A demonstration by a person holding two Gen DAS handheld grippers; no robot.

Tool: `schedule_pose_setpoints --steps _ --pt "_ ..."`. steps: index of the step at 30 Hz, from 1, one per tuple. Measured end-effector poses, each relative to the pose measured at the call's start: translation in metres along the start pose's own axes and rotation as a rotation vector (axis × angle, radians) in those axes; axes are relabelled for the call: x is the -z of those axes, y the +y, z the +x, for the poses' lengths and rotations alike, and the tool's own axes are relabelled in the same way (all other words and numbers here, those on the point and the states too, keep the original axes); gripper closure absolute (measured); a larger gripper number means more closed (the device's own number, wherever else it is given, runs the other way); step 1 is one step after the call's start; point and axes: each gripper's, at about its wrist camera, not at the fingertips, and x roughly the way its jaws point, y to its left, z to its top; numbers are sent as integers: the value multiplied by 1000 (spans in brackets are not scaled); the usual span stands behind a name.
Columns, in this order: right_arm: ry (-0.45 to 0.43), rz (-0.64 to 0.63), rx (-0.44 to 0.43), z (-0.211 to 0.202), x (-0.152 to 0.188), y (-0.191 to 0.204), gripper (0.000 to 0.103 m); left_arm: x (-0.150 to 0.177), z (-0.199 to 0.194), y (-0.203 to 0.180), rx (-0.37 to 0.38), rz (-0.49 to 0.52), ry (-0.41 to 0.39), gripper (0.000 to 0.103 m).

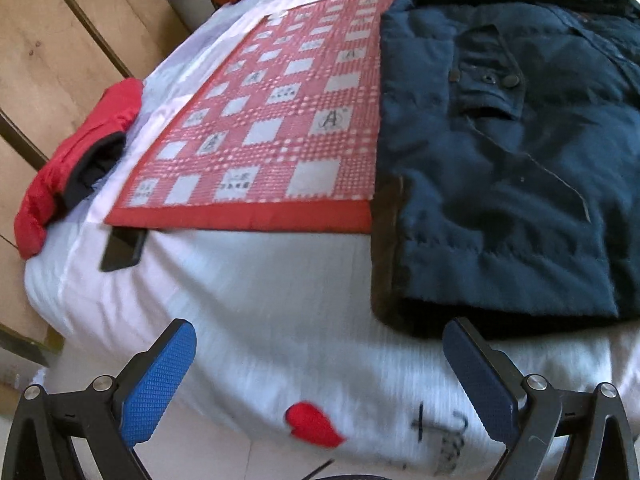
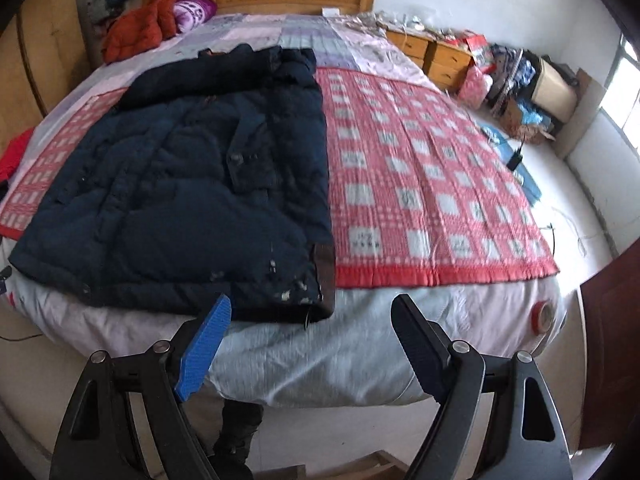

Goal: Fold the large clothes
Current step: 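Grasp the jacket hem corner with both tools near the brown cuff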

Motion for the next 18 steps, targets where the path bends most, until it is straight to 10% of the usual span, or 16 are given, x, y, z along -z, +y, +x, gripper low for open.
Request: schedule_pose_setpoints --steps 8,18 --pt "12 -17 22 34 17 8 17 -26 33 -14 -63 32 -38 2" --pt "6 5 148 94 30 -19 17 -42 29 -23 33 3 -35 36"
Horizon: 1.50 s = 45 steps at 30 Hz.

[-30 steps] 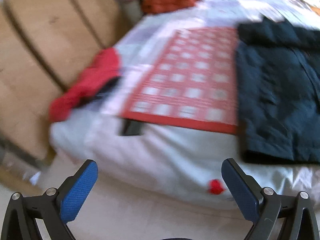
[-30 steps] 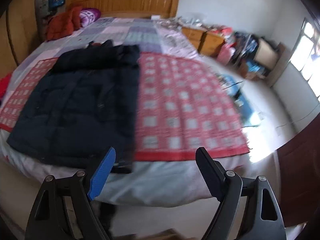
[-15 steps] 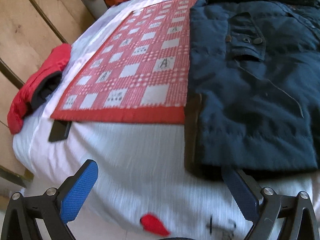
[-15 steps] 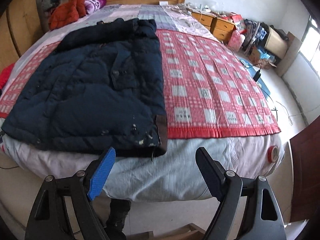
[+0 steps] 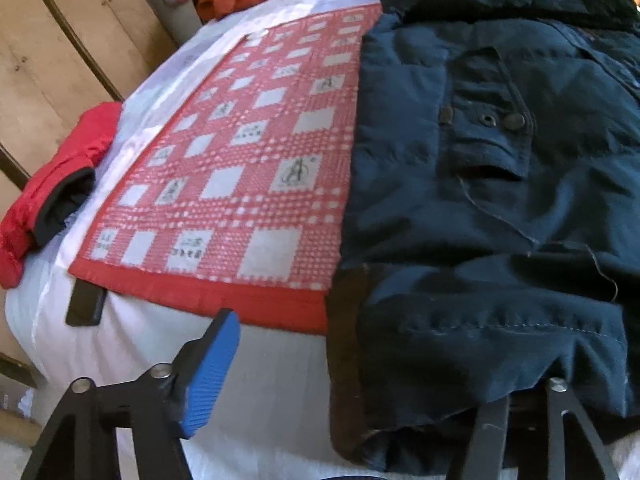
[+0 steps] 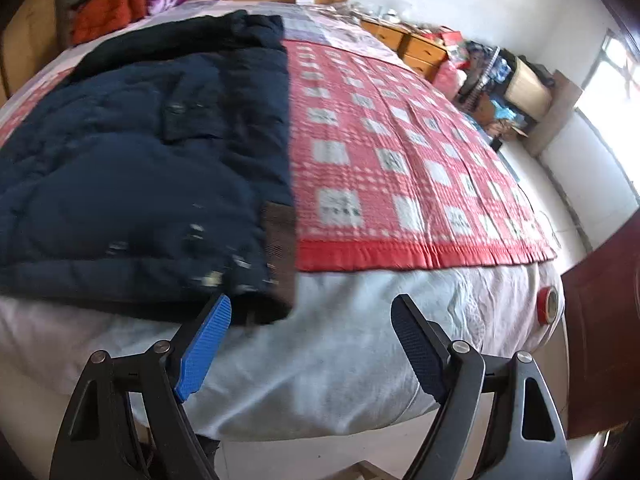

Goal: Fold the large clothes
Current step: 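Grasp the jacket hem corner with both tools near the brown cuff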

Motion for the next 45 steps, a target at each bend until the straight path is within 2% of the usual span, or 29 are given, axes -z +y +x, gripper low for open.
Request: schedule_pose_setpoints --steps 4,8,11,16,17,18,20,24,26,28,29,30,31,32,35,38,45 --pt "27 3 14 17 7 -8 18 4 2 -4 14 -8 19 43" --pt "12 -41 14 22 9 -1 18 5 4 -6 20 -13 21 48" --pt "-15 -18 12 28 1 -2 18 5 3 -8 31 -19 15 54" --pt "-26 61 26 43 -13 -7 18 6 5 -12 47 -17 16 55" --pt "-23 64 9 47 -15 -3 20 6 6 -14 51 -11 19 55" --pt "-23 42 -4 49 -17 2 30 6 8 -16 52 -6 23 54" --pt "-27 -10 -25 53 -20 14 42 6 10 -18 48 2 26 54" --pt "-22 32 -64 68 -32 13 44 7 21 -22 57 5 60 53" --pt "-24 5 -78 74 -40 19 47 6 24 -20 66 -12 66 53" --pt "-23 -15 -108 79 -46 20 61 5 25 -15 91 -53 74 53" --pt "-22 -9 -118 80 -49 17 73 4 26 -13 100 -67 80 55" --pt "-24 14 -101 79 -50 12 82 5 26 -11 101 -75 84 67" --pt "-30 76 -124 78 -51 -1 83 5 25 -10 84 -68 87 73" --pt "-28 123 -146 77 -50 -8 83 6 25 -7 69 -65 91 84" --pt "-25 165 -172 73 -51 -16 83 5 25 7 122 -98 110 85" --pt "-27 155 -171 68 -56 -16 83 3 18 4 113 -36 95 85" --pt "-40 135 -180 41 -59 -17 83 -3 6 9 116 -25 78 86"
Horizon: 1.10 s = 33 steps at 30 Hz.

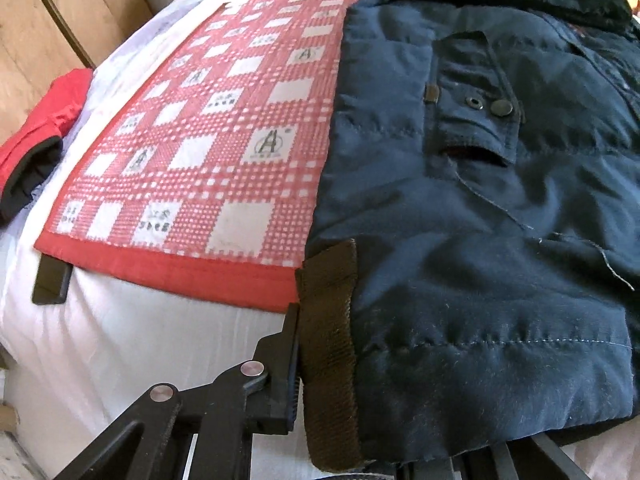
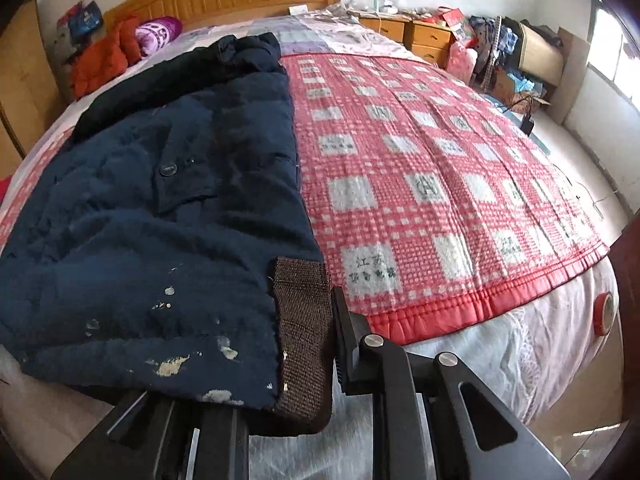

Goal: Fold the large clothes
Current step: 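Grasp the jacket hem corner with both tools near the brown cuff, then lift the held hem with both tools and fold it toward the collar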

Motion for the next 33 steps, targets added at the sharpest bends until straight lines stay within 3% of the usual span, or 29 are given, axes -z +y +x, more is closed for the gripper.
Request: schedule_pose_setpoints --steps 11,21,27,33 --pt "13 -19 1 -44 -5 1 90 2 -37 11 34 44 -25 87" --pt "47 -21 22 -92 -13 -3 90 1 -70 21 61 77 15 87" --pt "75 -52 9 -115 -34 2 90 -35 -86 29 58 106 20 87" --pt "43 -114 -15 -133 -99 11 90 -104 -105 31 50 142 -7 87"
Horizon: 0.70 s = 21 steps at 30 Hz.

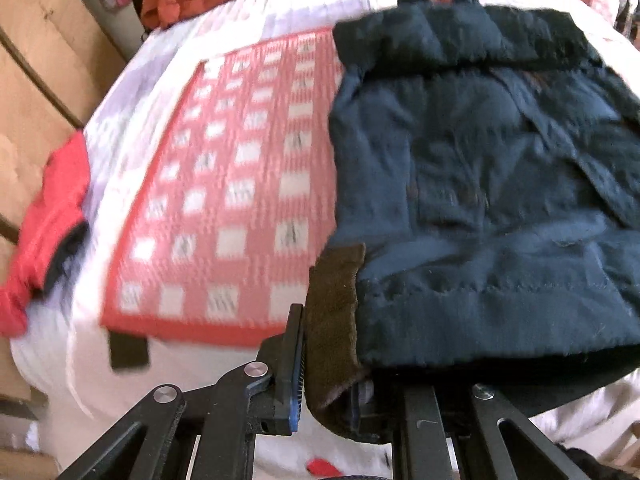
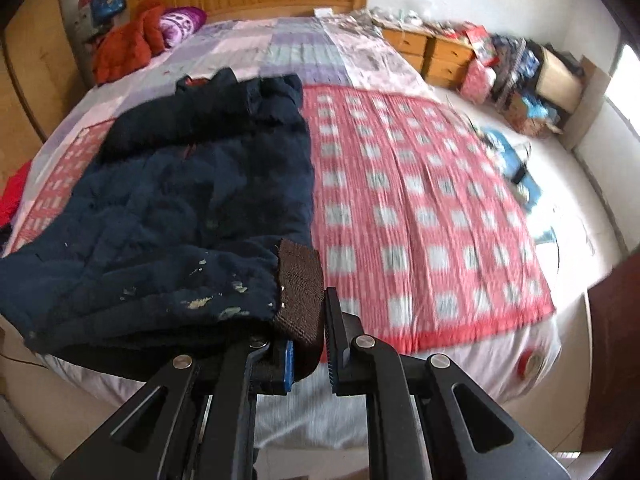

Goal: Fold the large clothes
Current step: 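Lift the held hem with both tools and fold it toward the collar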

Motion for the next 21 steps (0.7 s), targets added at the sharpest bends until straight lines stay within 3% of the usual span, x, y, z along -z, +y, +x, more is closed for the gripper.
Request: schedule_pose_setpoints --steps 7,11,18,21 --pt "-117 -72 -59 -3 -132 5 90 -138 -9 19 -47 21 -82 87" --pt "-183 -102 -102 17 -240 12 90 -229 8 32 -66 15 -100 87" --pt "-213 -123 -80 89 -404 32 90 -393 86 45 -108 11 -101 87" --pt "-197 -141 -5 132 -460 42 90 -445 130 36 -121 25 -84 87"
